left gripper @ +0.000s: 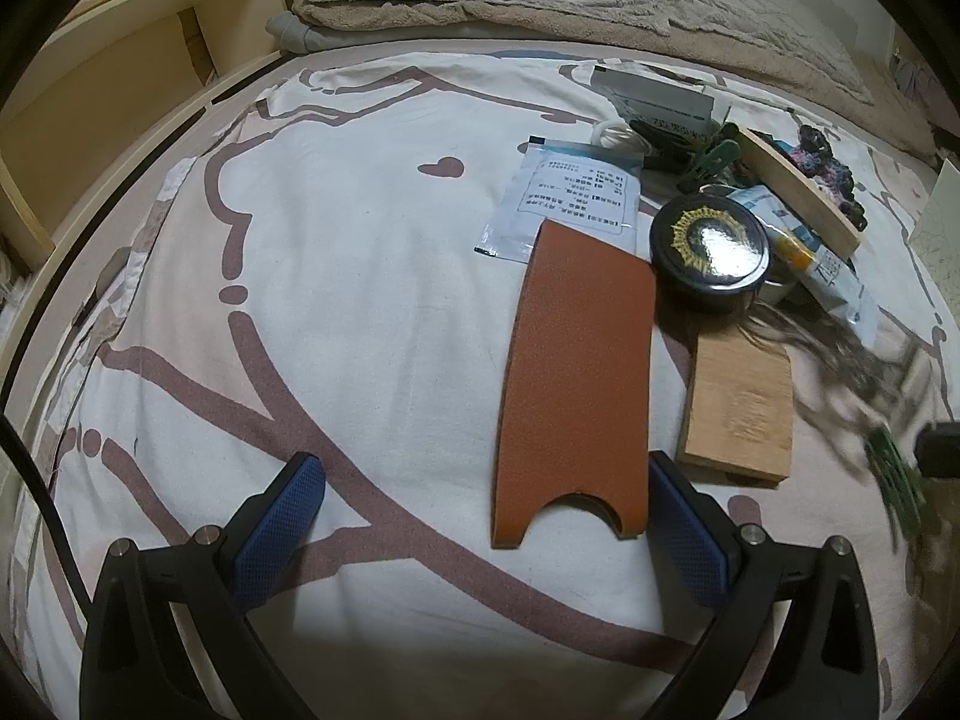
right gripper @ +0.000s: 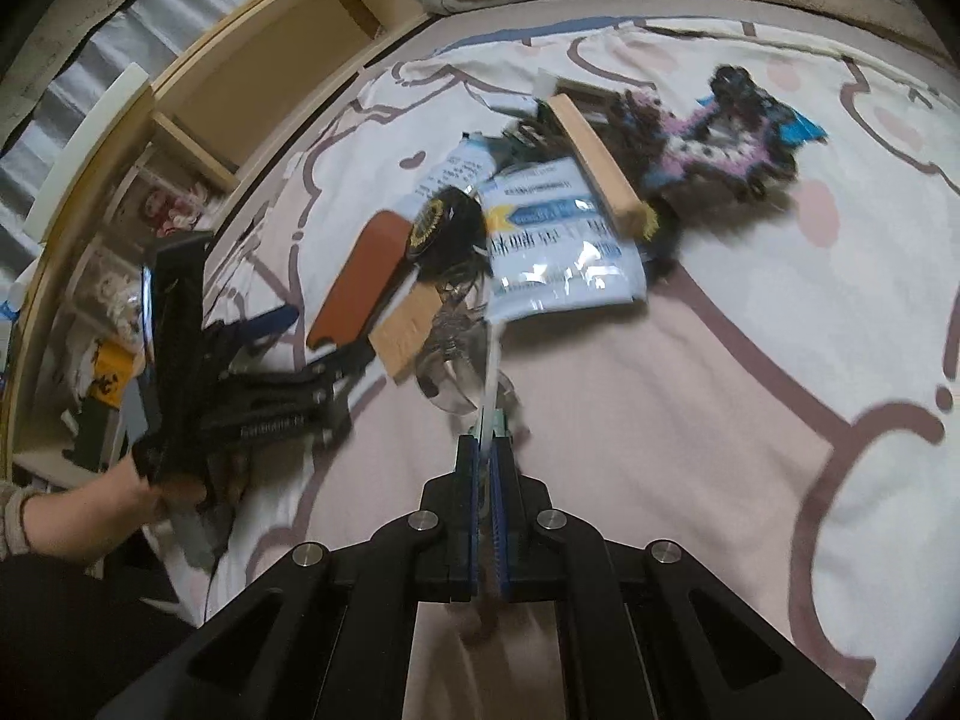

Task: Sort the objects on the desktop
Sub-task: 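Grasp the brown leather strip with the left tool while the right tool grasps green clips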

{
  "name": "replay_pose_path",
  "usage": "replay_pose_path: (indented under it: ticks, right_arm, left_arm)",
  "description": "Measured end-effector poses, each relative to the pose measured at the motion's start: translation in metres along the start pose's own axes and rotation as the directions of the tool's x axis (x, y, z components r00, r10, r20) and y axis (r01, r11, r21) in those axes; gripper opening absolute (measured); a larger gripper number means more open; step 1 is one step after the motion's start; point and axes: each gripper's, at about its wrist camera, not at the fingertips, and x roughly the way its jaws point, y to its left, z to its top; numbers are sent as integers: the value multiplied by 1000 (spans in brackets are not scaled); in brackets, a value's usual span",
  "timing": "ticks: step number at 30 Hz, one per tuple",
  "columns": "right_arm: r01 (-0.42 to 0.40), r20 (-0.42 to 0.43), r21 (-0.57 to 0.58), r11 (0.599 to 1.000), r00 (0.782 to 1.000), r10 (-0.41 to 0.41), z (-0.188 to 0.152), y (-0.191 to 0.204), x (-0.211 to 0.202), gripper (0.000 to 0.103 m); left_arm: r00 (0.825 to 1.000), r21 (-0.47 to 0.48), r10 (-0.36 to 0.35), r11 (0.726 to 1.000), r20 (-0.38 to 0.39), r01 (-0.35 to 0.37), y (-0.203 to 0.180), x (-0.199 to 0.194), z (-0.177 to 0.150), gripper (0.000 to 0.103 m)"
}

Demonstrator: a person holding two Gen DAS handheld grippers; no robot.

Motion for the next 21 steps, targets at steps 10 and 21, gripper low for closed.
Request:
replay_pose_path:
  ticks: [10,21]
  right_arm:
    - [12,-20,-22,1000,1000,-12,-18,-12,-23,5]
    - [25,60,4,1000,998,-25,-13,-24,-51,4]
  left_arm:
    - [1000,6,7,1000,-3,-7,0,0,-1,103]
    - [1000,34,10,999,11,-10,-5,-3,-1,97]
